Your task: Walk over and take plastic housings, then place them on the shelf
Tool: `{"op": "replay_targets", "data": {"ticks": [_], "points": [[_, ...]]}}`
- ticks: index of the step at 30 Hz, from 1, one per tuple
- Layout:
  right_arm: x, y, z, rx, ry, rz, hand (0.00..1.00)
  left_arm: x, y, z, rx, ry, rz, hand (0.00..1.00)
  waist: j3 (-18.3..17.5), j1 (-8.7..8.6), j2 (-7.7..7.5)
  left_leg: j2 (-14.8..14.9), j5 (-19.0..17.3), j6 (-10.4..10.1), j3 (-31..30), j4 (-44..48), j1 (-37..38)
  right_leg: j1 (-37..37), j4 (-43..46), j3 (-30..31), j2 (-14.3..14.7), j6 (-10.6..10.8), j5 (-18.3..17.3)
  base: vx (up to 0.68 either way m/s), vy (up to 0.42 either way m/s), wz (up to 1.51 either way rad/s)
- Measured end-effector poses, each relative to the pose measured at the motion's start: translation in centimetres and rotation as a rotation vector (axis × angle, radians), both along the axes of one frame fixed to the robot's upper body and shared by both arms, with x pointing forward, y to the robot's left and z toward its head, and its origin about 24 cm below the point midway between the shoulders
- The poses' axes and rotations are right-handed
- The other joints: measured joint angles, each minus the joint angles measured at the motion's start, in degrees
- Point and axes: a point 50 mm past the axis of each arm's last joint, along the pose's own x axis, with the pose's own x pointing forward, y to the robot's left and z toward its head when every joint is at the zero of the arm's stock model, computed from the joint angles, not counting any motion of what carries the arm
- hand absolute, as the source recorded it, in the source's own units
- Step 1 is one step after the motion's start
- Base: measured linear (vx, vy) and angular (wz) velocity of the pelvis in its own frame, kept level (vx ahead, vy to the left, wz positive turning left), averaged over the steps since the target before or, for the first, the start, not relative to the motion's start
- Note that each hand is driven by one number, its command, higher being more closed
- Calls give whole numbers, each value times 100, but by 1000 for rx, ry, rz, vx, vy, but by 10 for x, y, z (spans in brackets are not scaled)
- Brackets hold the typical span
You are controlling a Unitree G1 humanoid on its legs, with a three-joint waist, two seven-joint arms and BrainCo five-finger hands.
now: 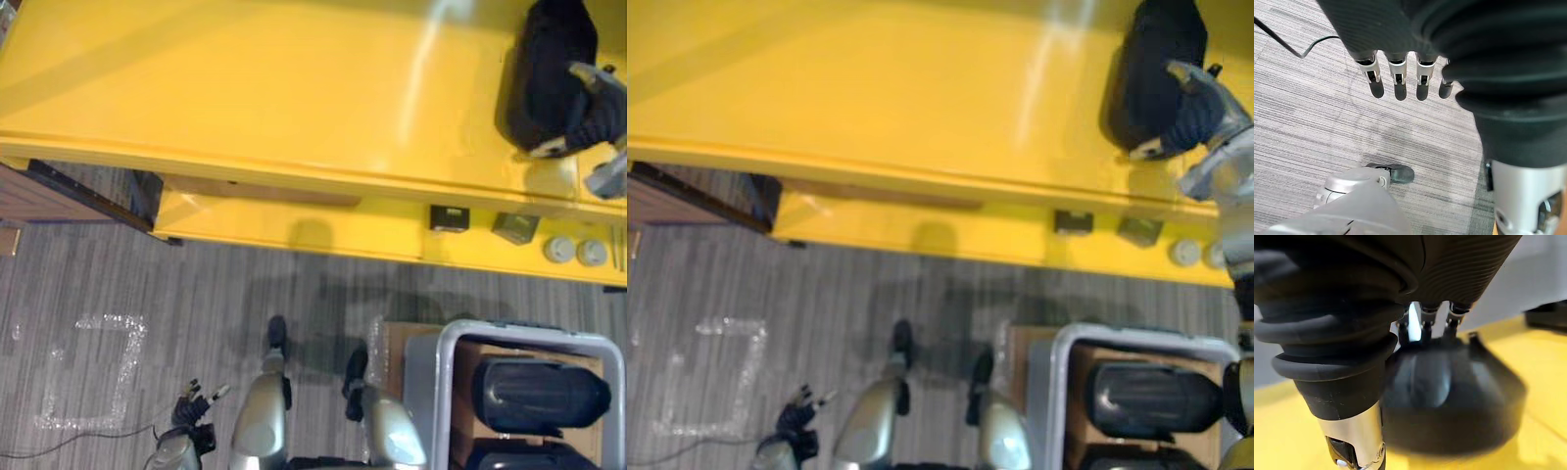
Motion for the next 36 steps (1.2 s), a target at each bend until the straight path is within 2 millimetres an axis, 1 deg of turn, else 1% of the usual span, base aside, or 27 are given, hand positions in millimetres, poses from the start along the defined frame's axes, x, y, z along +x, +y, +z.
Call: {"op": "replay_targets", "data": {"ticks": [2,4,8,11,12,16,18,21,24,25,28,31,36], "points": [[-1,2,-4,-44,9,-7,0,0,0,0,0,2,1,0,0,1,0,-11,-1,2,0,0,0,-15,36,1,-17,6,-21,0,0,0],[-1,4,-2,-79,4,-18,0,0,0,0,0,3,1,0,0,-3,0,-22,-1,3,7,0,-10,-44,69,6,-33,11,-34,0,0,0],[-4,10,-5,-114,32,-10,0,-1,0,-1,0,4,1,0,0,-3,-1,-23,-3,6,9,0,-10,-46,68,7,-34,11,-34,0,0,0],[-5,9,-11,-120,79,-23,0,-1,0,0,1,3,1,0,1,-5,-2,-23,-3,6,15,0,-10,-47,68,11,-35,11,-34,0,0,0],[-5,9,-13,-119,93,-31,100,-1,0,0,0,3,1,0,1,-6,-3,-22,-2,6,21,0,-10,-51,69,17,-34,11,-34,0,0,0],[-6,8,-17,-121,128,-56,100,-1,0,-1,0,4,2,0,1,-13,-3,-17,-2,6,35,0,-3,-52,71,29,-32,11,-34,0,0,0],[-4,9,-22,-101,151,-75,100,-1,0,-1,0,5,2,0,1,-14,-3,-17,-3,6,42,0,1,-54,73,35,-32,11,-33,0,0,0],[-4,8,-20,-115,141,-94,100,-1,0,-1,1,6,1,0,1,-6,-4,-17,-3,6,43,0,5,-54,80,37,-33,11,-34,0,0,0],[-1,6,-22,-100,148,-109,100,-1,-2,-2,9,17,4,0,1,3,-4,-18,-2,6,40,0,5,-54,87,36,-35,11,-34,0,0,0],[2,5,-26,-85,159,-111,100,-2,-1,-3,10,27,7,0,1,1,-4,-18,-2,6,40,-1,7,-55,94,36,-35,11,-34,0,0,0],[4,6,-28,-87,151,-105,100,-6,-1,-7,6,61,10,0,1,0,-4,-17,-2,6,34,-1,8,-60,113,35,-37,12,-37,0,0,0],[6,4,-29,-94,138,-115,100,-5,-2,-7,6,59,8,0,-1,1,-8,-20,-8,-8,28,-2,7,-72,141,35,-43,18,-67,0,0,0],[10,-5,-30,-111,58,-149,100,-5,-2,-7,6,57,7,0,-1,0,-8,-22,6,-17,-1,-3,-93,-189,157,29,-52,10,-102,2,-5,1]]}}
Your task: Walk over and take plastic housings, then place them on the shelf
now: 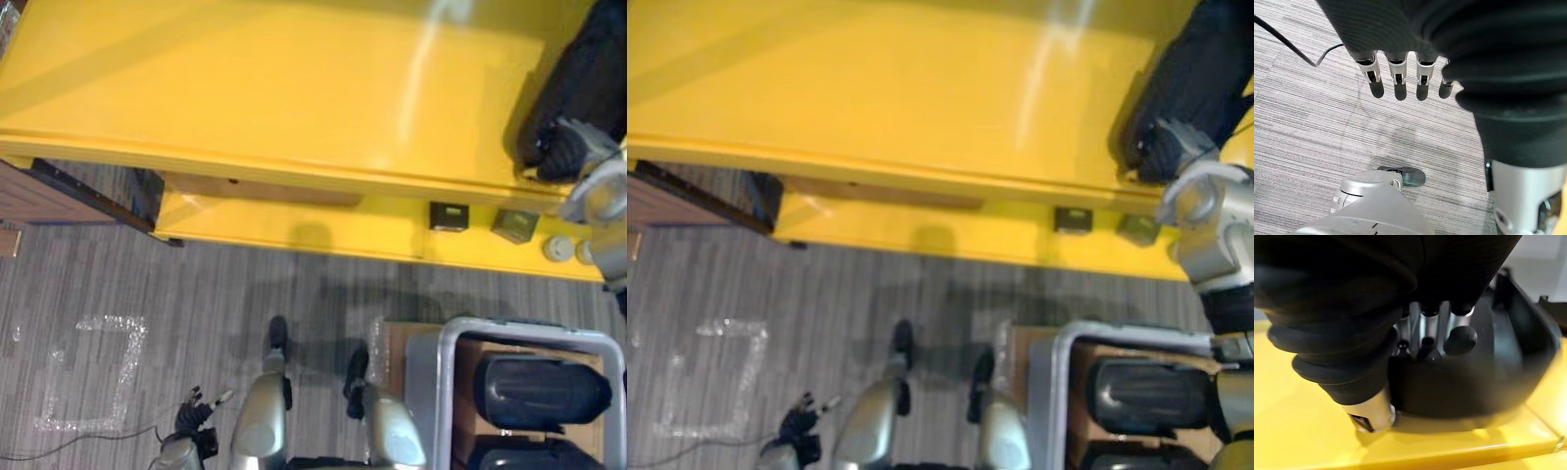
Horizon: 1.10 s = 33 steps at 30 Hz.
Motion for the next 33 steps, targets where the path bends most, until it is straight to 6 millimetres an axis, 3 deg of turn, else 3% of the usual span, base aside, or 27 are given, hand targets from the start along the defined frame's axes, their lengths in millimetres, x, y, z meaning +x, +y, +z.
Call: {"op": "replay_targets", "data": {"ticks": [5,14,20,33], "points": [[5,-6,3,-65,-73,-16,100,1,0,0,0,-2,-2,0,0,50,0,-2,32,7,-30,2,-30,1,9,-26,7,14,44,23,-18,3],[12,2,16,-188,-197,45,100,7,-2,3,-3,-21,-14,0,19,144,43,-7,29,14,-151,56,-109,16,-3,-172,12,-16,23,54,-35,7],[8,6,41,-331,-271,70,100,13,-7,5,-9,-39,-39,0,55,182,123,-2,25,14,-260,112,-188,23,2,-288,19,-33,2,12,-25,9],[6,32,50,-654,-324,253,100,16,-7,7,-13,-53,-46,0,99,349,204,0,26,14,-280,115,-194,31,-7,-310,24,-33,2,0,0,0]]}}
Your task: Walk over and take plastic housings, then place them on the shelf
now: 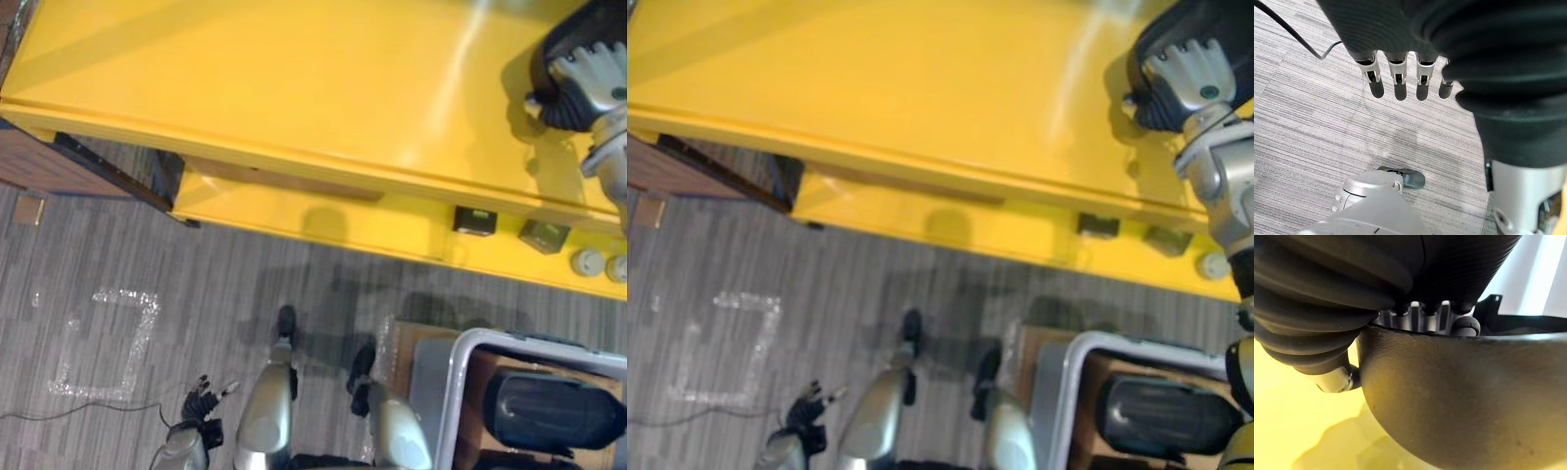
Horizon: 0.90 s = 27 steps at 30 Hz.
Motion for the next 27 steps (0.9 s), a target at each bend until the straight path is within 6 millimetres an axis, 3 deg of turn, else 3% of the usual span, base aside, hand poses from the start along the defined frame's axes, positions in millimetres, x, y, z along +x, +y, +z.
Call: {"op": "replay_targets", "data": {"ticks": [7,12,21,27], "points": [[-4,24,5,-154,-61,190,100,1,0,0,-12,-7,-12,0,1,112,-1,0,0,0,-27,-6,-19,8,-29,-27,8,0,0,3,-3,1],[-14,30,10,-218,-44,303,100,2,7,3,1,-32,11,0,24,139,-45,7,10,-11,-108,-5,-73,15,-61,-125,26,0,1,20,-29,8],[-16,28,-7,-241,104,380,100,-2,23,5,39,-21,3,0,71,262,-144,63,35,-46,-109,-23,-76,11,-75,-130,83,-16,1,7,-25,-1],[-14,28,-19,-248,203,388,100,-2,23,5,36,-23,-3,0,62,286,-180,65,36,-47,-110,-23,-92,0,-79,-135,84,-16,1,1,-5,0]]}}
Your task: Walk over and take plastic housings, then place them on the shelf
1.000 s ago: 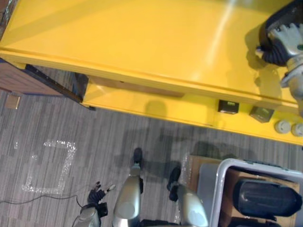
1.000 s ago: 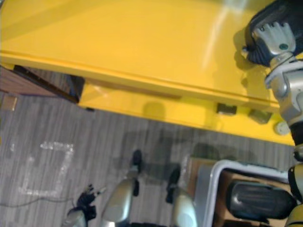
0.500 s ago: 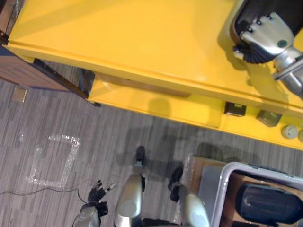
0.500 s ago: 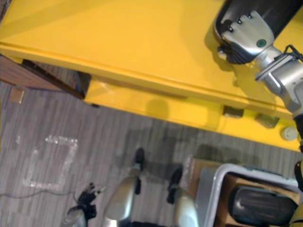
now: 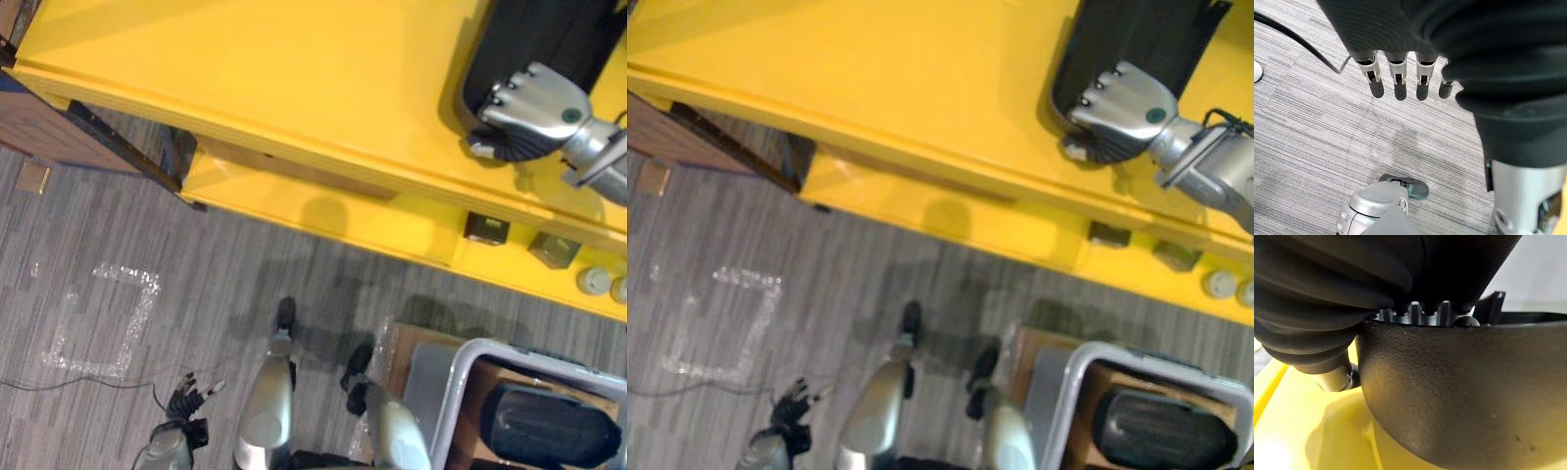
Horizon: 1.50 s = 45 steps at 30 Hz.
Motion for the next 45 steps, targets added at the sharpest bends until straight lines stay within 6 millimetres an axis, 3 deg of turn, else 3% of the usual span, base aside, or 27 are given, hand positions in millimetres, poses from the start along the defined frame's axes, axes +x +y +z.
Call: {"op": "replay_targets", "data": {"ticks": [4,5,16,23,30,34,37,38,40,42,43,44,45], "points": [[1,-2,-1,8,18,-11,100,0,2,1,5,1,-3,0,-6,27,-33,4,0,0,0,0,-4,-2,-5,-1,4,0,0,0,0,0],[1,-3,-1,12,20,-15,0,0,4,1,11,1,-6,0,0,33,-51,6,0,-1,0,0,-8,-7,-5,-2,7,-1,-1,0,0,0],[3,-19,8,38,-36,-138,0,-1,12,4,35,3,-10,0,-14,122,-126,-6,12,-17,-24,-52,-11,-18,-3,-18,-3,-1,-3,0,0,0],[-5,-32,16,173,-225,-105,0,5,13,10,70,-73,4,0,-16,96,-132,-11,38,-4,3,-79,16,-7,-23,-9,-9,5,11,0,0,-1],[-42,-58,42,419,-574,-56,0,15,13,28,120,-214,45,0,-171,-234,-237,-25,23,-6,33,-99,196,200,-131,-2,-12,14,12,0,0,-1],[-66,-59,36,433,-681,10,0,3,11,25,110,-199,53,0,-680,-537,-351,-53,-54,-3,99,-101,266,296,-242,20,-36,44,18,54,-16,-6],[-74,-56,26,447,-681,32,0,-4,7,21,94,-183,54,0,-907,-639,-353,-80,-150,5,190,-102,531,527,-337,134,-56,74,16,56,-4,-17],[-79,-57,17,468,-682,33,0,-8,3,22,76,-192,48,0,-1128,-721,-339,-93,-183,6,200,-103,539,532,-397,138,-68,84,3,40,-4,-4],[-88,-63,7,547,-720,7,0,-4,-8,34,40,-266,-14,0,-1297,-817,-317,-107,-219,2,225,-106,611,622,-457,144,-81,99,-8,41,-3,-5],[-102,-78,-7,728,-804,-59,0,13,-26,64,-16,-434,-106,0,-1477,-863,-230,-130,-229,7,287,-105,607,628,-507,149,-92,112,11,23,8,-5],[-113,-86,-19,883,-857,-99,0,26,-38,97,-43,-593,-163,0,-1528,-907,-136,-151,-228,11,296,-105,609,651,-534,147,-107,128,41,0,0,0],[-117,-88,-26,937,-868,-114,0,30,-41,112,-44,-652,-190,0,-1548,-933,-99,-158,-227,12,297,-104,613,675,-547,145,-110,137,59,0,0,0],[-123,-90,-42,1009,-870,-157,0,34,-40,140,-29,-746,-231,0,-1595,-991,-13,-173,-229,17,299,-104,648,742,-594,140,-112,140,126,36,14,-3]]}}
